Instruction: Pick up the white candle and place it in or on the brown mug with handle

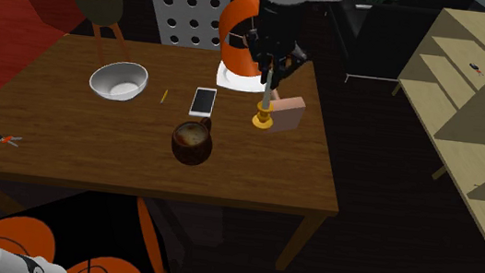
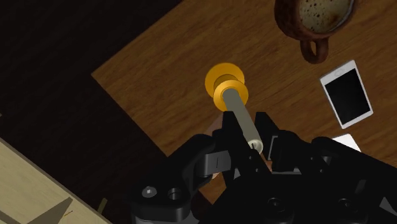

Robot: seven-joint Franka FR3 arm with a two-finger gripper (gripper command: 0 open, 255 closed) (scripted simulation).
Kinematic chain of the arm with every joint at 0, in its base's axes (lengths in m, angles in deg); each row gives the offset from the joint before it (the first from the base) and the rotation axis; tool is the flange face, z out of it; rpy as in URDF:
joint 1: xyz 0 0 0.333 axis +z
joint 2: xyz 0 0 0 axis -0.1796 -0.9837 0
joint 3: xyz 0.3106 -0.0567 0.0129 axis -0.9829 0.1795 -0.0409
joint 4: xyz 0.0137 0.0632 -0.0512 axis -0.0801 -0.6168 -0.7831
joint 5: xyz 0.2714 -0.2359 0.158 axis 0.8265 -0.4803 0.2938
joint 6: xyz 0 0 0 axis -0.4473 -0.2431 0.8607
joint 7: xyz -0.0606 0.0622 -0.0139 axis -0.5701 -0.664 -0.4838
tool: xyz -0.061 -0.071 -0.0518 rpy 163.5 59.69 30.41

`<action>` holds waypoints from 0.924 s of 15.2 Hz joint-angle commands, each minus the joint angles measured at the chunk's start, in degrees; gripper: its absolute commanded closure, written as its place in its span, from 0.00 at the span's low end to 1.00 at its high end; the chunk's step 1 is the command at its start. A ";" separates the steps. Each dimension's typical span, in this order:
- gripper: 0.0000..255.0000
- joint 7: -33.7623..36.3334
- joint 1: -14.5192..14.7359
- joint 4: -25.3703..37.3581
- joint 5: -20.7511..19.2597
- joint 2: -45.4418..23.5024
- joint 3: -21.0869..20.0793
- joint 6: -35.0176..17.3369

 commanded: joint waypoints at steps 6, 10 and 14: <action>1.00 6.79 3.60 -10.39 0.06 10.13 -3.14 -0.29; 1.00 11.08 5.65 -14.21 0.51 14.75 -5.44 0.45; 1.00 15.38 7.62 -16.75 1.20 18.47 -7.89 1.52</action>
